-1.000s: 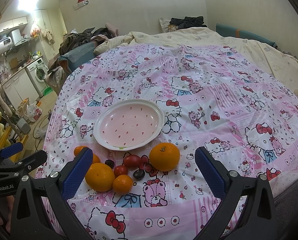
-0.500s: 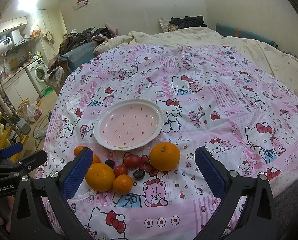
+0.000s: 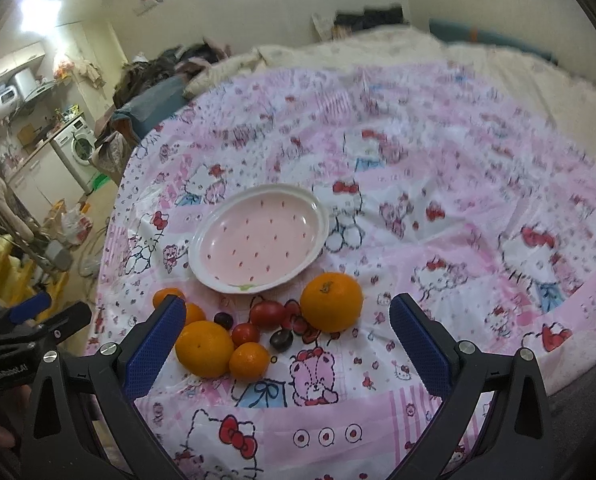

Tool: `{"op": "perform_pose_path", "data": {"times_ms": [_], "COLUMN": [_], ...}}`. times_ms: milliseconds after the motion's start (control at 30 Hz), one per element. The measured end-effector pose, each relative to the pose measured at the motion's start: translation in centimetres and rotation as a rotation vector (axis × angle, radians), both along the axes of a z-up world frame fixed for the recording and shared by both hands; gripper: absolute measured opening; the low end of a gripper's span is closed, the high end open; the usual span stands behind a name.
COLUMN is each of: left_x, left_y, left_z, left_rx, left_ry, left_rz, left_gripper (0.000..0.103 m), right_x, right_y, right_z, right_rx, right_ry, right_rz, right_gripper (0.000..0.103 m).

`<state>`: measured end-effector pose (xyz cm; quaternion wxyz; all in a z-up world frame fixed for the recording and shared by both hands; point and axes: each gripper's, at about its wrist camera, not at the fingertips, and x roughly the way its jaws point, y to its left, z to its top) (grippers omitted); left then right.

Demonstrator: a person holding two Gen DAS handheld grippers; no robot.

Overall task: Organize fruits
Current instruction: 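Close the right gripper on the large orange while the left tool approaches a small tangerine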

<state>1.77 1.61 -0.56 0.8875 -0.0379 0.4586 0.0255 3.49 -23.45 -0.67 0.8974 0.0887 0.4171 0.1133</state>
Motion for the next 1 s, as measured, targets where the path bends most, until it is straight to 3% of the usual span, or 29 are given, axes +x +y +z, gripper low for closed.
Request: {"op": "perform_pose_path", "data": {"times_ms": [100, 200, 267, 467, 667, 800, 1000], "left_x": [0.8, 1.8, 2.6, 4.3, 5.4, 5.7, 5.7], "left_y": [0.1, 0.2, 0.1, 0.0, -0.3, -0.6, -0.2], "left_z": [-0.1, -0.6, -0.9, -1.1, -1.6, -1.9, -2.2], "left_rx": [0.003, -0.004, -0.002, 0.003, 0.009, 0.012, 0.014], "left_ry": [0.041, 0.095, 0.122, 0.156, 0.175, 0.184, 0.193], "left_rz": [0.015, 0.018, 0.016, 0.012, 0.003, -0.002, 0.011], "left_gripper": [0.102, 0.102, 0.102, 0.102, 0.102, 0.102, 0.102], "right_x": [2.7, 6.2, 8.4, 11.0, 11.7, 11.9, 11.6], "right_y": [-1.6, -3.0, -3.2, -1.1, 0.5, 0.9, 1.0], "right_z": [-0.9, -3.2, -5.1, -9.8, -11.6, -11.8, -11.4], "right_rx": [-0.019, -0.018, 0.001, -0.025, -0.033, -0.099, -0.099], "right_ry": [0.108, 0.274, 0.38, 0.531, 0.576, 0.55, 0.52], "right_rz": [-0.049, -0.059, -0.027, 0.066, 0.115, 0.126, 0.135], "right_gripper": [0.103, 0.103, 0.096, 0.084, 0.075, 0.061, 0.058]}}
